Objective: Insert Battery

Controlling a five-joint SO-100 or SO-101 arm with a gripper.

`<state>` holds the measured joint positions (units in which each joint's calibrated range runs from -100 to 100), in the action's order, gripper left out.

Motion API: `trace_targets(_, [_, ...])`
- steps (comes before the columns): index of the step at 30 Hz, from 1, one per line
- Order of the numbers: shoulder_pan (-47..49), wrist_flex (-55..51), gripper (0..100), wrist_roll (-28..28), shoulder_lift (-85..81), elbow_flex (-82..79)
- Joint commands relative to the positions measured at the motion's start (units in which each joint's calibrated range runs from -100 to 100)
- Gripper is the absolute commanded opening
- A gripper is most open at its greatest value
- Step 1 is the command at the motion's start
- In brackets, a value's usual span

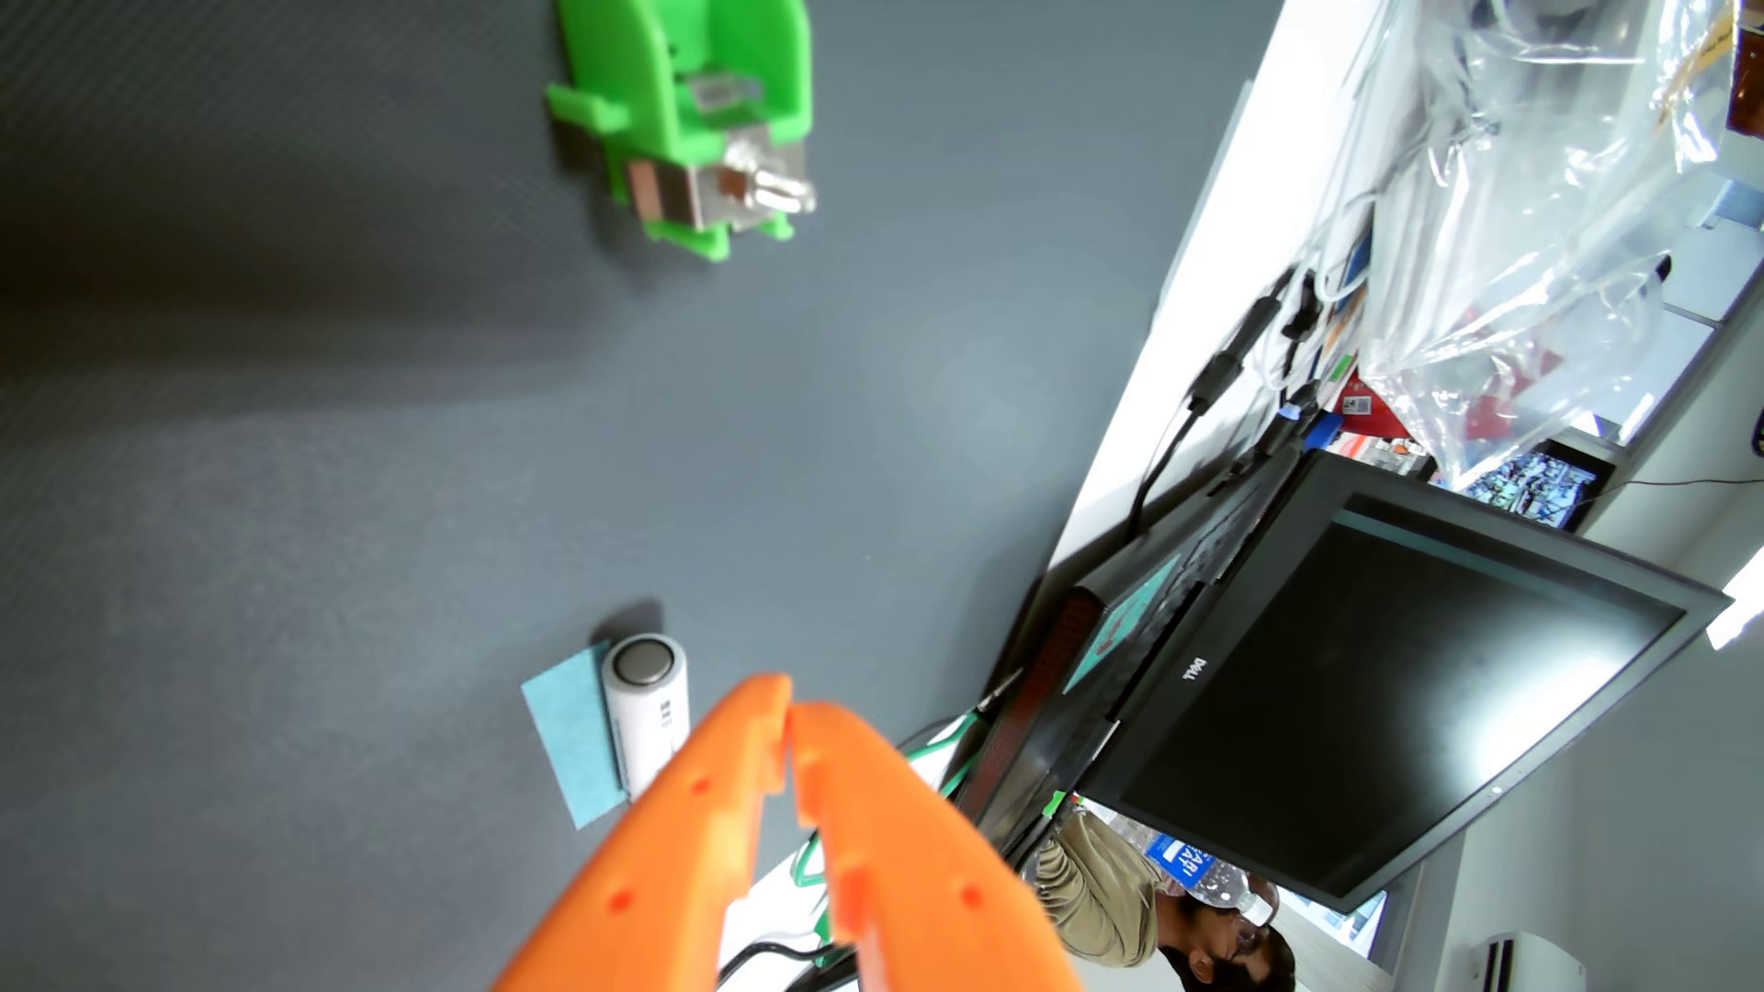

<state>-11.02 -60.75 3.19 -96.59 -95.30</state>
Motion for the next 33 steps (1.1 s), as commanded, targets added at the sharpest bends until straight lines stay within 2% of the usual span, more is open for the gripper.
trace_targets(1, [-0.3,-1.1,1,-0.1,0.2,5.7])
trace_targets(9, [-0.3,-4.9,1,-0.2,5.1,16.1])
trace_targets(16, [-0.8,-4.9,1,0.2,24.4,27.9])
trace_targets(19, [-5.3,-5.0,1,0.4,34.8,35.1])
trace_targets(27, [-18.6,-5.0,1,5.8,55.9,45.6])
trace_targets(33, [-20.5,-3.9,2,8.5,65.5,46.6])
